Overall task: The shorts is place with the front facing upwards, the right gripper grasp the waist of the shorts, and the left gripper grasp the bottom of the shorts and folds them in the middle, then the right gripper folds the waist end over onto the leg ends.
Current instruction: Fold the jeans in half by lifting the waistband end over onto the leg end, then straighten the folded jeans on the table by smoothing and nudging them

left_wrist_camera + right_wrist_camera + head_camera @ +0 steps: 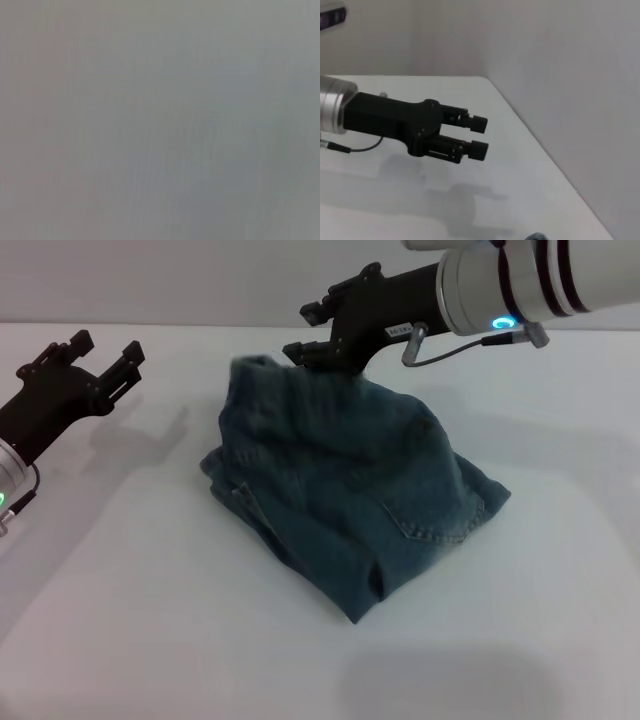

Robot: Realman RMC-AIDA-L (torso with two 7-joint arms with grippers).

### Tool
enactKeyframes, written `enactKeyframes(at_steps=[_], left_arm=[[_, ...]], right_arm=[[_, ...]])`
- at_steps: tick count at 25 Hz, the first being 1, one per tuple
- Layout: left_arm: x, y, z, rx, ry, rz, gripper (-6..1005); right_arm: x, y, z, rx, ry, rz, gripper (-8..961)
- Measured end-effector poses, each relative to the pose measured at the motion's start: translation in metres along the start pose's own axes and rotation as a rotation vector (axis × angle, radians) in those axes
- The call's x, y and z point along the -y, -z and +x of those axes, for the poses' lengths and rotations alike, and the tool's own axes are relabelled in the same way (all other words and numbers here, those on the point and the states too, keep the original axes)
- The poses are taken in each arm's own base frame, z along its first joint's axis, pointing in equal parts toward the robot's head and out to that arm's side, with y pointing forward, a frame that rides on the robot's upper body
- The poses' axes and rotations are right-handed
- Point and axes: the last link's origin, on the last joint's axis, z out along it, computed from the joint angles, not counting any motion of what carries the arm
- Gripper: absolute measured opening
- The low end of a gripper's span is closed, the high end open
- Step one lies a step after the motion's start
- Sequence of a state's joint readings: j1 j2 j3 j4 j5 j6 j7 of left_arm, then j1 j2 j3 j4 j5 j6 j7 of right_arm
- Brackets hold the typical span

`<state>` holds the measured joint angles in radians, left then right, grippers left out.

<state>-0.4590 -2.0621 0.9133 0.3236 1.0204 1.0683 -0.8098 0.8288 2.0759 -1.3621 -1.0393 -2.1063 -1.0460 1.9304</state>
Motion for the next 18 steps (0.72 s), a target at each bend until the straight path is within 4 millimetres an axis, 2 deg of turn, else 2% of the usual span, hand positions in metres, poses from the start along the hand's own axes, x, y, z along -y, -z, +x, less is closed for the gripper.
enactKeyframes(at_steps=[10,18], left_arm=[[0.0,-0.003,-0.004,0.022,-0.012,0.01,725],[0.001,-0.003,-0.003,0.02,-0.03,0.021,724]], right_arm=[[-0.008,-0.003,0.006,-0.021,-0.032,-0.042,439],[-0.046,0.0,0.012,-0.05,-0.132,-0.288,442]])
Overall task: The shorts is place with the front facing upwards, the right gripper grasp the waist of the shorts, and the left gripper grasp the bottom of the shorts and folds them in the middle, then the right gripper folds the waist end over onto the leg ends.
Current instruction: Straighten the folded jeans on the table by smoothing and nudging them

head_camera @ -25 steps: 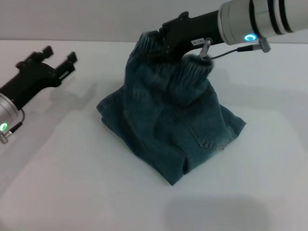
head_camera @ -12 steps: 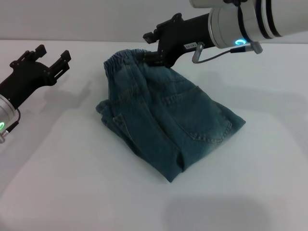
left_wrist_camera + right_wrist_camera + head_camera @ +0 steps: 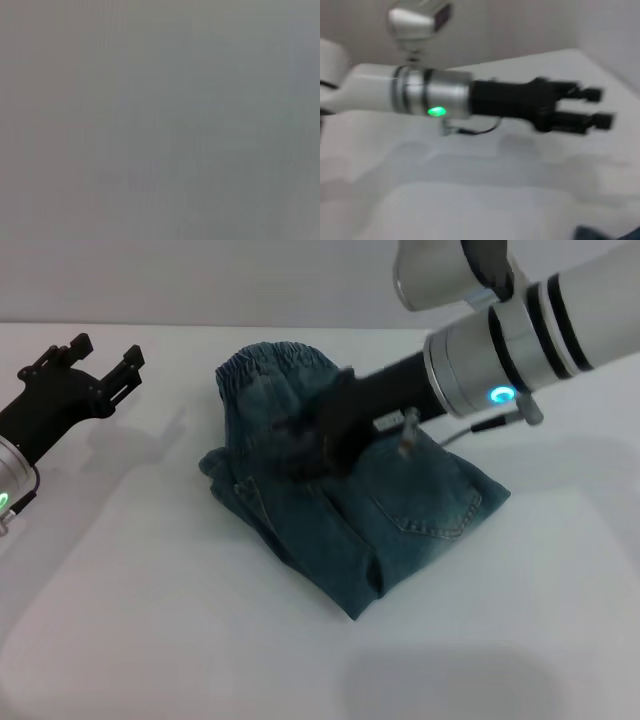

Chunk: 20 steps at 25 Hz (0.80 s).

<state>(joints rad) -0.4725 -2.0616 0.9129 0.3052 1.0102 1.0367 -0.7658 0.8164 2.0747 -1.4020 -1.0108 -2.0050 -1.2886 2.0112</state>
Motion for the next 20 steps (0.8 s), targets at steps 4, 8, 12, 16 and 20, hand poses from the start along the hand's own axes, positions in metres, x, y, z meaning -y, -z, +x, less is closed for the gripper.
enactKeyframes(at_steps=[4,8,12,16,20], left_arm=[[0.0,-0.001,0.001,-0.002,-0.002,-0.001,724],[0.0,-0.002,0.001,-0.003,-0.005,-0.001,724],[-0.001,-0.004,0.002,-0.003,-0.006,-0.004,725],[-0.004,-0.004,-0.001,0.004,-0.017,-0.006,725],[-0.005,-0.004,-0.003,0.011,-0.013,-0.007,724]], right_arm=[[-0.014,0.0,0.01,-0.058,-0.072,-0.103,442],[-0.024,-0.006,0.028,-0.118,-0.139,-0.181,441],[-0.029,-0.015,0.049,-0.173,-0.202,-0.214,441],[-0.027,-0.019,0.062,-0.19,-0.244,-0.208,440],[-0.025,-0.022,0.071,-0.194,-0.27,-0.19,440]])
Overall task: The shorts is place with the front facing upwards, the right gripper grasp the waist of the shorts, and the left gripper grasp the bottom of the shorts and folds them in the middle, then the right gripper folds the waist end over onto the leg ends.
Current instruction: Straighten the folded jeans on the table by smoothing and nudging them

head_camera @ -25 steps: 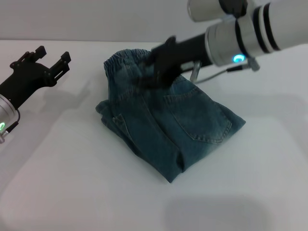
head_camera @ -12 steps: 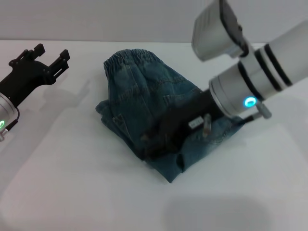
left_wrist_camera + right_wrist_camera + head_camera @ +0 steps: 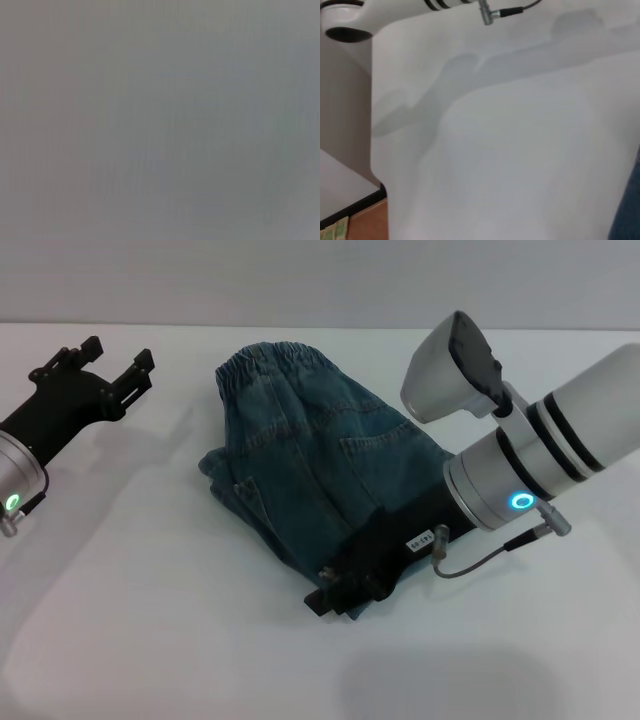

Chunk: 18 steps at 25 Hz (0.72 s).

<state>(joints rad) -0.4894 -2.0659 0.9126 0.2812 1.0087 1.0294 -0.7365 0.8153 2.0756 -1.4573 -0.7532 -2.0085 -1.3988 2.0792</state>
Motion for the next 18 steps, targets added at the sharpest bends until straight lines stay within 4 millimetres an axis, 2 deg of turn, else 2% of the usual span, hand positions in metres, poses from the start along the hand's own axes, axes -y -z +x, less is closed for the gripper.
enactKeyframes(at_steps=[10,18], left_arm=[[-0.002,0.001,-0.005,0.017,0.013,0.001,725],[0.0,0.004,-0.008,0.026,0.016,0.011,724]], right_arm=[[0.017,0.001,0.008,0.028,-0.046,0.076,439],[0.041,0.021,0.02,0.059,-0.107,0.204,438]])
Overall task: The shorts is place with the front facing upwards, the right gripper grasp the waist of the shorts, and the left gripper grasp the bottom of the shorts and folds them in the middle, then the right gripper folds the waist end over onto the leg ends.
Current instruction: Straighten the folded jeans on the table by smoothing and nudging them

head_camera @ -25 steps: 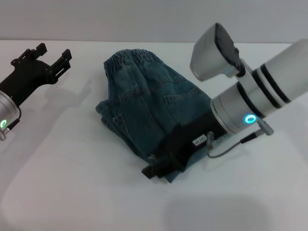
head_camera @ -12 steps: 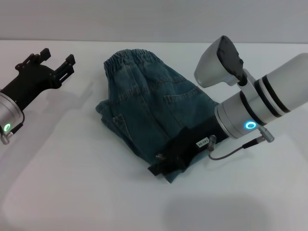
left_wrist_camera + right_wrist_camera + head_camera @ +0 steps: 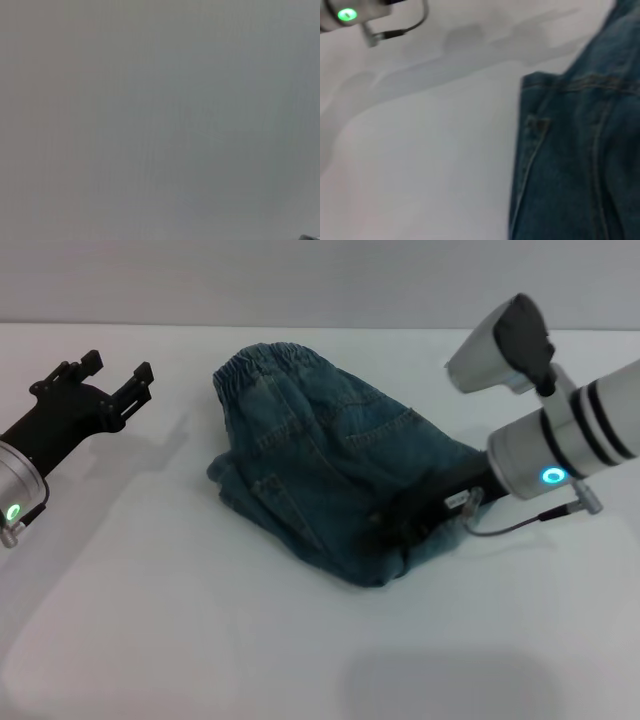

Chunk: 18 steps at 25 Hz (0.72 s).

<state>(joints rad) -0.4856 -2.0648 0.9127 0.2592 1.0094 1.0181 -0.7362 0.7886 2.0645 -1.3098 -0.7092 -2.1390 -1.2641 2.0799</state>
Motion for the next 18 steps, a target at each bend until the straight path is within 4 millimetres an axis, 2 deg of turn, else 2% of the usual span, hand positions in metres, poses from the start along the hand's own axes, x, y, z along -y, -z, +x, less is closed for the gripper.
enactKeyframes(at_steps=[12,18], left_arm=[[0.001,0.0,0.0,0.0,-0.001,0.001,724],[0.001,-0.002,0.002,-0.002,-0.004,-0.001,725]], right_arm=[[0.043,0.056,0.009,0.137,-0.106,0.156,437],[0.034,0.061,0.004,0.158,-0.064,0.144,436]])
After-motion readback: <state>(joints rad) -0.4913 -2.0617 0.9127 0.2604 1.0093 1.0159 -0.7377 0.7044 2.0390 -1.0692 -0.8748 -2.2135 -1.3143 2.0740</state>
